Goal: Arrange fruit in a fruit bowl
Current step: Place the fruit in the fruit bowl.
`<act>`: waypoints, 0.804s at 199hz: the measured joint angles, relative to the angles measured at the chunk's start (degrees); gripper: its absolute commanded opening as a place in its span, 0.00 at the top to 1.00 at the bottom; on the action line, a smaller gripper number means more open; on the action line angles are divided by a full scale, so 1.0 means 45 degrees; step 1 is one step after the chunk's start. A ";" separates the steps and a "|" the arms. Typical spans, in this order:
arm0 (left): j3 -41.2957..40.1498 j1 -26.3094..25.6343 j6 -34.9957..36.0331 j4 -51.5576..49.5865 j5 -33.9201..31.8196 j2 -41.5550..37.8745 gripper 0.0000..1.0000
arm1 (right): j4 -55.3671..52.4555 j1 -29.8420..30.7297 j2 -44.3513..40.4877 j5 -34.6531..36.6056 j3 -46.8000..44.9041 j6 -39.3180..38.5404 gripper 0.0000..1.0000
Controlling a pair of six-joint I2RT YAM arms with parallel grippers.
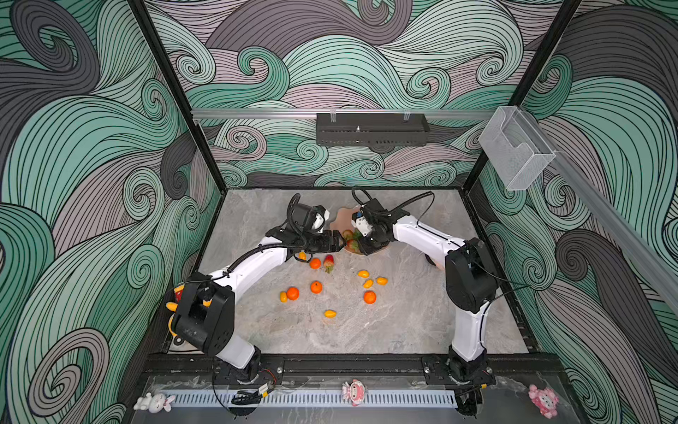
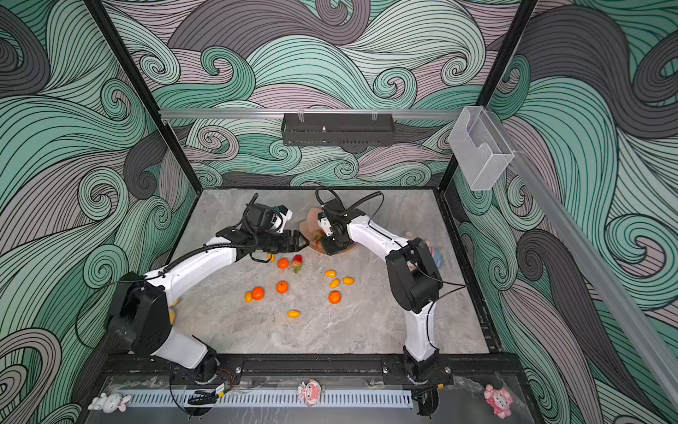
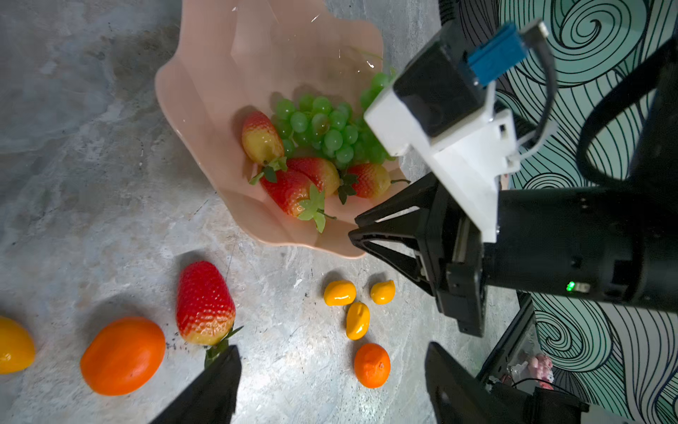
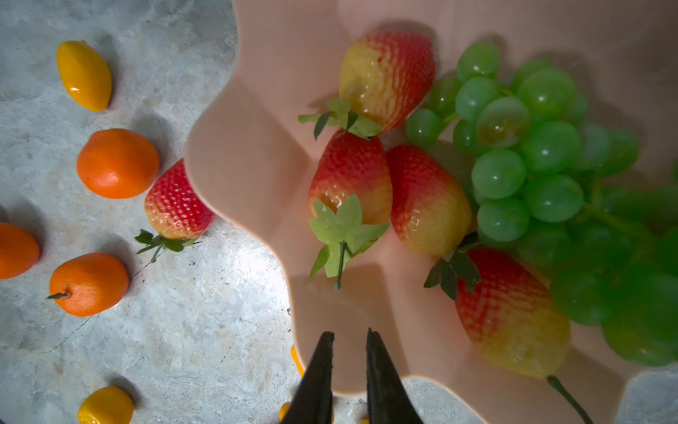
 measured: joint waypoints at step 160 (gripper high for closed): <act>-0.4464 0.0000 -0.1302 -0.1501 -0.1326 -0.6334 0.19 | 0.3866 0.2569 -0.8913 0.1107 -0.8558 0.2074 0.76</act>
